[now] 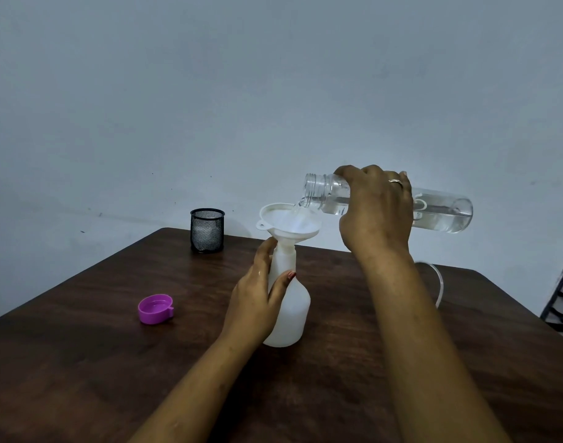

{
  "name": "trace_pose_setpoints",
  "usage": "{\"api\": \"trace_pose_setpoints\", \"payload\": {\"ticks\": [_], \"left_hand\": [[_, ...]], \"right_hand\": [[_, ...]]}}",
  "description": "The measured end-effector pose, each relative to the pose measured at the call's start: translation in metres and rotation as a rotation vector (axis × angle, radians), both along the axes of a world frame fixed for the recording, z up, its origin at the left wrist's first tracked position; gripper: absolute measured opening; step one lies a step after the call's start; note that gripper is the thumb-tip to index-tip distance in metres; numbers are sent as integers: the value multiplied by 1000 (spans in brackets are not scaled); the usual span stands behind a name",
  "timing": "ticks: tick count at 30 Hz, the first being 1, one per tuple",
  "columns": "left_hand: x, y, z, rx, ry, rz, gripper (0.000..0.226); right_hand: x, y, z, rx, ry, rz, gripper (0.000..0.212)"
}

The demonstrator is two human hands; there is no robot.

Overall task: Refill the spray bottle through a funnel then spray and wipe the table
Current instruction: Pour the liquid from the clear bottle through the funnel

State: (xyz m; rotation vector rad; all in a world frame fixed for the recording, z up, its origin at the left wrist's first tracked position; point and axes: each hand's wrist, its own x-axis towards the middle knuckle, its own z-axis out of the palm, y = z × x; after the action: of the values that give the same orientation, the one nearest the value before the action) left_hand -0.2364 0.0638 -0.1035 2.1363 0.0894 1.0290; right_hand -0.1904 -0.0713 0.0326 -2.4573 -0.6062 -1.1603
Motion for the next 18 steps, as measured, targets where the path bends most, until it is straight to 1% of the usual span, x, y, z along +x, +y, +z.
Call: {"api": "trace_pose_setpoints", "payload": {"ticks": [18], "left_hand": [[0,0,1,-3,4,-3,55]], "right_hand": [[0,1,0,-6,-12,-1,59]]}}
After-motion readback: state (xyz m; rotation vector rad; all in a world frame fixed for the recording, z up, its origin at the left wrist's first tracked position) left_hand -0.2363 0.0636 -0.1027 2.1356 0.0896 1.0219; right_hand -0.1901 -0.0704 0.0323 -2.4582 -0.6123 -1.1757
